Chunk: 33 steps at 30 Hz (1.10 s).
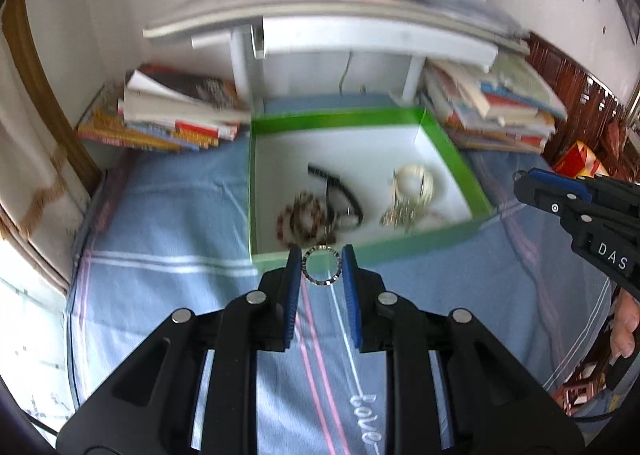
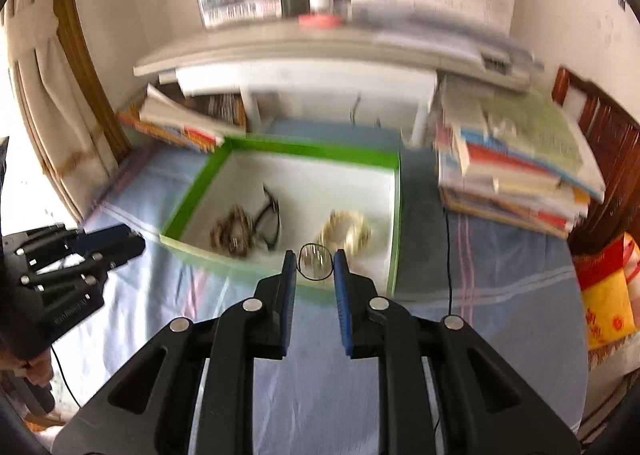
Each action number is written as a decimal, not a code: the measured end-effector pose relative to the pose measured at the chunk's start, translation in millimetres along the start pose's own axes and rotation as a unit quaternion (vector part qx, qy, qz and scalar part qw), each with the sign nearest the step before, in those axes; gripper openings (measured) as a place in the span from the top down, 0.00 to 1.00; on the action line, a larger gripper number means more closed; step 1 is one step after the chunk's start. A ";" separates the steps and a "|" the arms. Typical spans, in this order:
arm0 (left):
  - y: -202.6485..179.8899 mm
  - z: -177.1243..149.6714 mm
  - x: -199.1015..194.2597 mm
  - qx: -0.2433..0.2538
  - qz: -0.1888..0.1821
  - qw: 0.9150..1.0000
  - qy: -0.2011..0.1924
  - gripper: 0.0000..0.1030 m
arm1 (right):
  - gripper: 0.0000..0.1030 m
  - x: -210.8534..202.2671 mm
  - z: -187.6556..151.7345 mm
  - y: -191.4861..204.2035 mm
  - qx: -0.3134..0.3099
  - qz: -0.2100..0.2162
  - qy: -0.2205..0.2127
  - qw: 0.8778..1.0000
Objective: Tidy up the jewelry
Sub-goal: 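Carry both rings into the green box and open both tools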
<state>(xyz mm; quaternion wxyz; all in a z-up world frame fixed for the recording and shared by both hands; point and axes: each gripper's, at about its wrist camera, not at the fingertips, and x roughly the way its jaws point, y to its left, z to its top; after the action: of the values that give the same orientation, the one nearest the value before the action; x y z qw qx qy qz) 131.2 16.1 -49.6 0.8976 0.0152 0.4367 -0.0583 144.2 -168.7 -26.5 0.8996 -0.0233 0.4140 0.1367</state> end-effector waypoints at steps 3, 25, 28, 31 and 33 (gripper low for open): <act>2.9 17.2 -0.2 -0.006 -0.002 1.000 -0.012 0.80 | 0.81 0.4 19.6 -2.1 0.004 0.003 -0.018 1.000; 15.5 45.8 103.5 -0.024 0.025 0.998 0.050 0.80 | 0.81 134.3 10.5 -11.3 0.027 -0.005 0.084 0.996; 17.6 45.4 110.2 -0.024 0.025 0.998 0.056 0.80 | 0.81 139.6 9.7 -11.9 0.028 -0.006 0.089 0.996; 19.1 44.9 114.2 -0.027 0.028 0.997 0.061 0.61 | 0.73 143.9 8.7 -12.9 0.031 -0.012 0.090 0.995; 19.2 45.0 114.3 -0.029 0.029 0.997 0.059 0.50 | 0.54 142.0 7.4 -15.3 0.038 -0.018 0.089 0.995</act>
<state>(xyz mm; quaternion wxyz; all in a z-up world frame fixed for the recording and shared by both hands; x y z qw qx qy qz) 238.6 21.2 -112.1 0.8715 0.0052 0.4899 -0.0188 241.8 -150.1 -129.4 0.8619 -0.0087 0.4965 0.1024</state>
